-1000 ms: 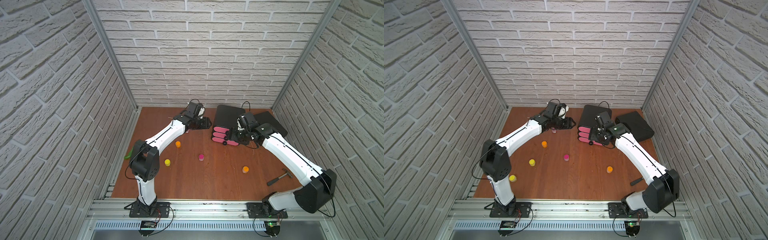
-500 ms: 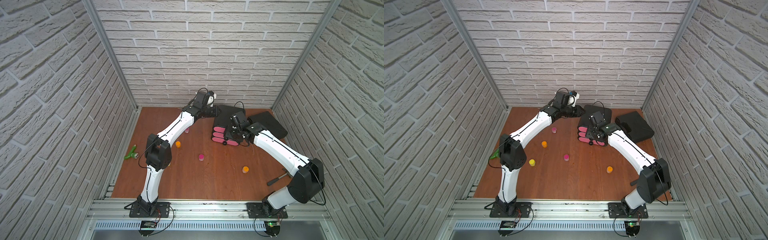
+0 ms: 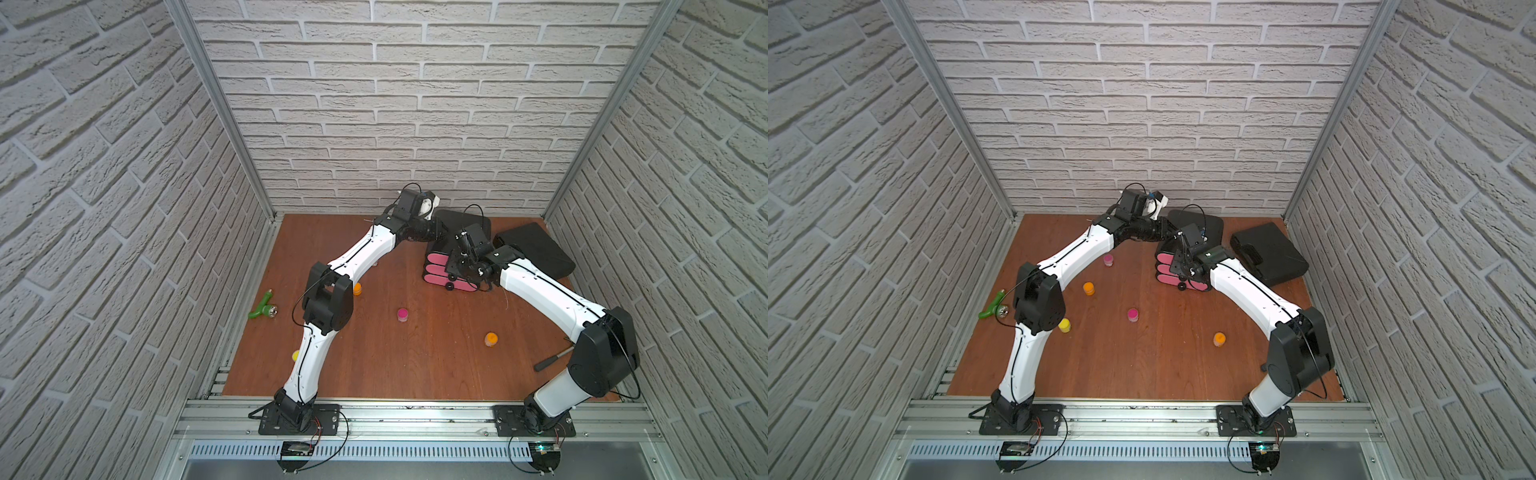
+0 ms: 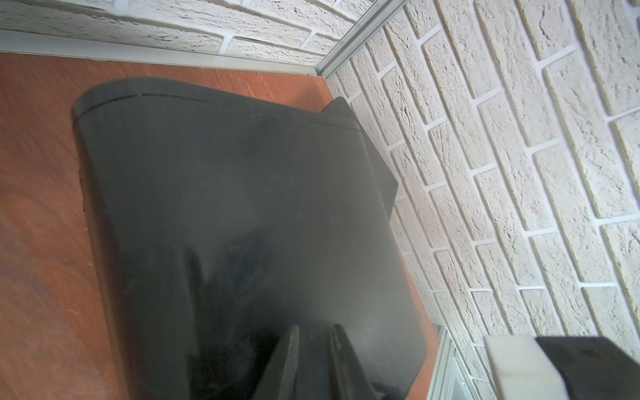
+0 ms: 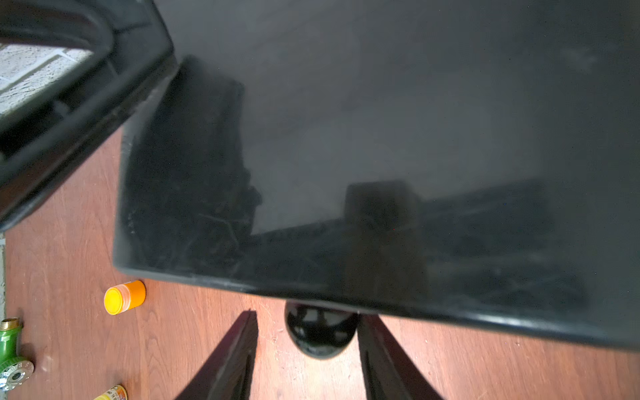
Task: Put the paint cans in the drawer according to color
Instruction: Open the drawer in the storage box.
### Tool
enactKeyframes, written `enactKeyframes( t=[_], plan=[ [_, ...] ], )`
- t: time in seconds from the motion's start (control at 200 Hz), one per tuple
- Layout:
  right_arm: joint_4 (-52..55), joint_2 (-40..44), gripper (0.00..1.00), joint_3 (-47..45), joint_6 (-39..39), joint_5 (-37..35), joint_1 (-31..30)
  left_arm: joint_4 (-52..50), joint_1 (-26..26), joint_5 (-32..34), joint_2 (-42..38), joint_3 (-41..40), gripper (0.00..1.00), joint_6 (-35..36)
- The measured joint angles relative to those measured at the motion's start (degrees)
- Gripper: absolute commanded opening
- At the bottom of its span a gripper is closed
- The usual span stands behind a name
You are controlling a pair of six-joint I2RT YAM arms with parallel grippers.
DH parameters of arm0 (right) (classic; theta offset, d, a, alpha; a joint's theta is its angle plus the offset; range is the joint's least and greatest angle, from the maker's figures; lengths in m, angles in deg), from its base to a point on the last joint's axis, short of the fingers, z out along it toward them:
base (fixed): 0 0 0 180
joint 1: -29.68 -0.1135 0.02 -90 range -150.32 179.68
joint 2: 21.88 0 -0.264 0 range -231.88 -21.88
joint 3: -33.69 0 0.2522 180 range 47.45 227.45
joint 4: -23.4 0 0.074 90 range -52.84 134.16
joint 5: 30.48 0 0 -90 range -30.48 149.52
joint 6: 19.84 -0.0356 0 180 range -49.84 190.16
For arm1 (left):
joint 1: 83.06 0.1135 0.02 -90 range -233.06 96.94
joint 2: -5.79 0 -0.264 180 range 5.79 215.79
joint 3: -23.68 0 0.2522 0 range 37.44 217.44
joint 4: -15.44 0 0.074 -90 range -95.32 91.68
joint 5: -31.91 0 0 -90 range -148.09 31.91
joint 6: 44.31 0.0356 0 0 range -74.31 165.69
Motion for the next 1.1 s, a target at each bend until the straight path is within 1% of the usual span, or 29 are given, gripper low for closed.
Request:
enactKeyframes(
  t=[0.215, 0.47, 0.64, 0.81, 1.1],
  plan=[
    [-0.9, 0.1, 0.34, -1.5, 0.0, -0.7, 0.0, 1.0, 0.0, -0.9, 0.0, -0.9, 0.20, 0.0],
    [-2.2, 0.9, 0.24, -2.8, 0.0, -0.6, -0.1, 3.2, 0.0, -1.4, -0.1, -2.1, 0.20, 0.1],
    [-2.6, 2.1, 0.22, -4.1, -0.1, -0.4, -0.5, 4.3, 0.0, -1.4, -0.2, -2.9, 0.20, 0.4],
    [-2.4, 4.3, 0.21, -6.4, -1.6, -0.4, -2.3, 5.0, 0.0, -1.1, -0.6, -3.7, 0.20, 0.9],
    [-1.2, 8.9, 0.23, -11.8, -6.8, -0.5, -6.7, 5.8, 0.0, -0.7, -2.1, -6.0, 0.21, 1.9]
  ],
)
